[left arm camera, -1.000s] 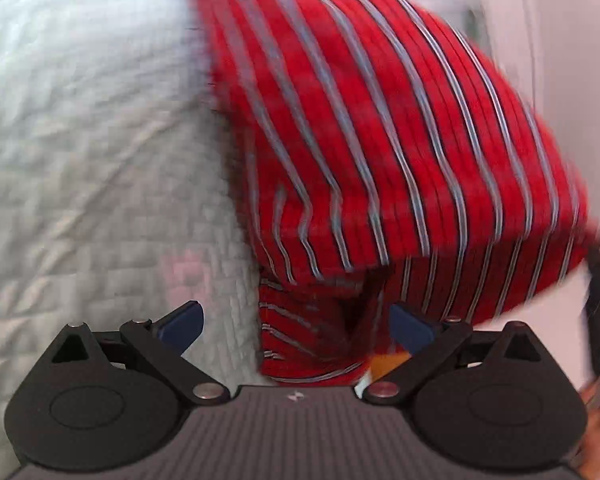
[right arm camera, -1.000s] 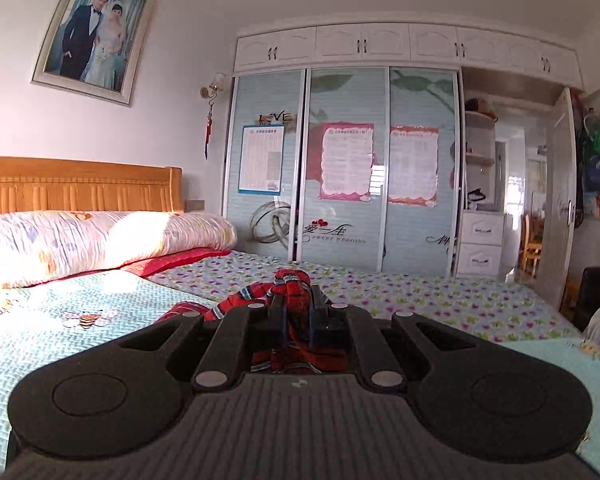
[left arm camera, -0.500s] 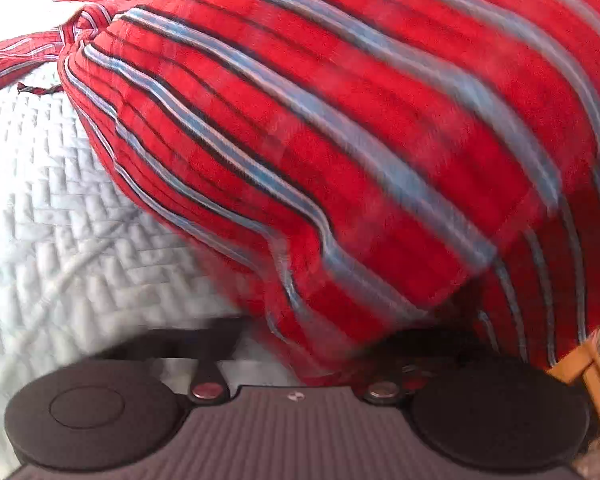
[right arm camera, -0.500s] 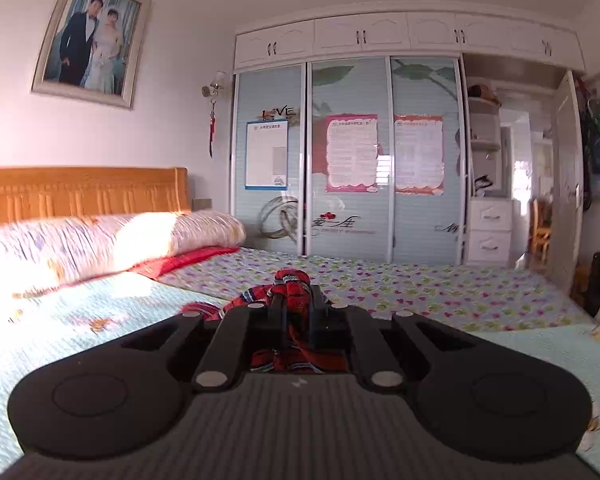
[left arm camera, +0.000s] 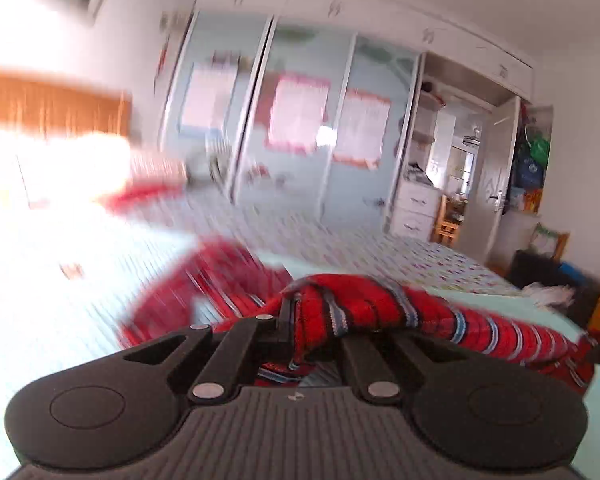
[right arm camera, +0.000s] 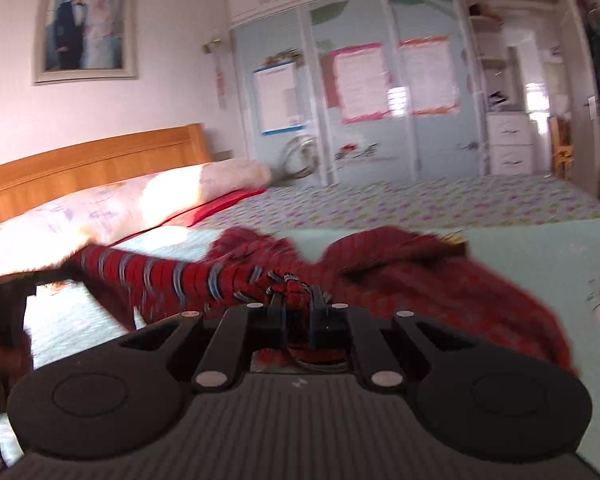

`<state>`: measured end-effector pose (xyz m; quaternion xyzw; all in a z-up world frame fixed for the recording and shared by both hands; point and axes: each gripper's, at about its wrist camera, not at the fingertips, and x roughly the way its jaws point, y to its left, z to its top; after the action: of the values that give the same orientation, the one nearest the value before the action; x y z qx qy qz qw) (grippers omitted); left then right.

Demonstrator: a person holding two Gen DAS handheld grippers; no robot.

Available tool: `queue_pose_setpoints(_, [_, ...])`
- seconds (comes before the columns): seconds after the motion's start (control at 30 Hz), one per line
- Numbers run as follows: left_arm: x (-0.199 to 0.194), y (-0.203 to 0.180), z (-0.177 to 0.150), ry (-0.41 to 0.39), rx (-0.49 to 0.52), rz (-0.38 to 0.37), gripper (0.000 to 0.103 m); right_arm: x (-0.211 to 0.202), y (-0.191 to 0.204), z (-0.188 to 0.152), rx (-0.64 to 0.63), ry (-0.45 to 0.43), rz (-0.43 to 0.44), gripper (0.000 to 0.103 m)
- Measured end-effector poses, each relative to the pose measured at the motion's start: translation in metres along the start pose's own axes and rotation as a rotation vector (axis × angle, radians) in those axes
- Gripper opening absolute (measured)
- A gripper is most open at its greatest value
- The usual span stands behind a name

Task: Fold clothes

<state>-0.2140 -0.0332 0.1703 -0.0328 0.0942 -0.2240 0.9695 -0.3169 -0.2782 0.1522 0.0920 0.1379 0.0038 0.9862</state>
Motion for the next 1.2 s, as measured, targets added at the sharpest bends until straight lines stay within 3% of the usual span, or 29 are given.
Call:
queue_pose_setpoints(0.07, [-0.015, 0.009, 0.003, -0.042, 0.064, 0.041, 0.002, -0.007, 0.018, -0.010, -0.013, 0.018, 0.066, 0.009])
queue_pose_setpoints(0.2, [-0.031, 0.027, -0.032, 0.036, 0.079, 0.208, 0.002, 0.004, 0.058, -0.036, -0.102, 0.116, 0.150, 0.009])
queue_pose_setpoints(0.27, [-0.031, 0.046, -0.059, 0.137, 0.035, 0.290, 0.002, 0.014, 0.078, -0.054, -0.171, 0.164, 0.172, 0.009])
queue_pose_setpoints(0.37, [-0.027, 0.078, -0.095, 0.309, -0.035, 0.355, 0.003, 0.034, 0.100, -0.085, -0.236, 0.237, 0.194, 0.009])
queue_pose_setpoints(0.43, [-0.030, 0.083, -0.105, 0.371, -0.051, 0.340, 0.003, 0.047, 0.107, -0.107, -0.257, 0.305, 0.191, 0.009])
queue_pose_setpoints(0.53, [-0.041, 0.082, -0.102, 0.404, -0.075, 0.280, 0.009, 0.052, 0.099, -0.126, -0.245, 0.360, 0.173, 0.009])
queue_pose_setpoints(0.6, [-0.046, 0.077, -0.096, 0.421, -0.109, 0.199, 0.023, 0.042, 0.085, -0.124, -0.171, 0.340, 0.153, 0.009])
queue_pose_setpoints(0.7, [-0.043, 0.056, -0.098, 0.454, -0.100, 0.089, 0.043, 0.026, 0.054, -0.109, -0.100, 0.290, 0.021, 0.009])
queue_pose_setpoints(0.8, [-0.042, 0.038, -0.112, 0.489, -0.060, 0.011, 0.051, 0.009, 0.022, -0.101, -0.038, 0.291, -0.101, 0.009])
queue_pose_setpoints(0.93, [-0.039, 0.041, -0.133, 0.512, -0.196, -0.069, 0.057, 0.000, 0.007, -0.115, -0.043, 0.361, -0.165, 0.009])
queue_pose_setpoints(1.03, [-0.042, 0.050, -0.139, 0.518, -0.260, -0.069, 0.059, 0.001, 0.014, -0.133, -0.053, 0.409, -0.185, 0.010])
queue_pose_setpoints(1.2, [-0.052, 0.058, -0.137, 0.508, -0.307, -0.074, 0.059, -0.010, 0.021, -0.150, -0.002, 0.388, -0.194, 0.012])
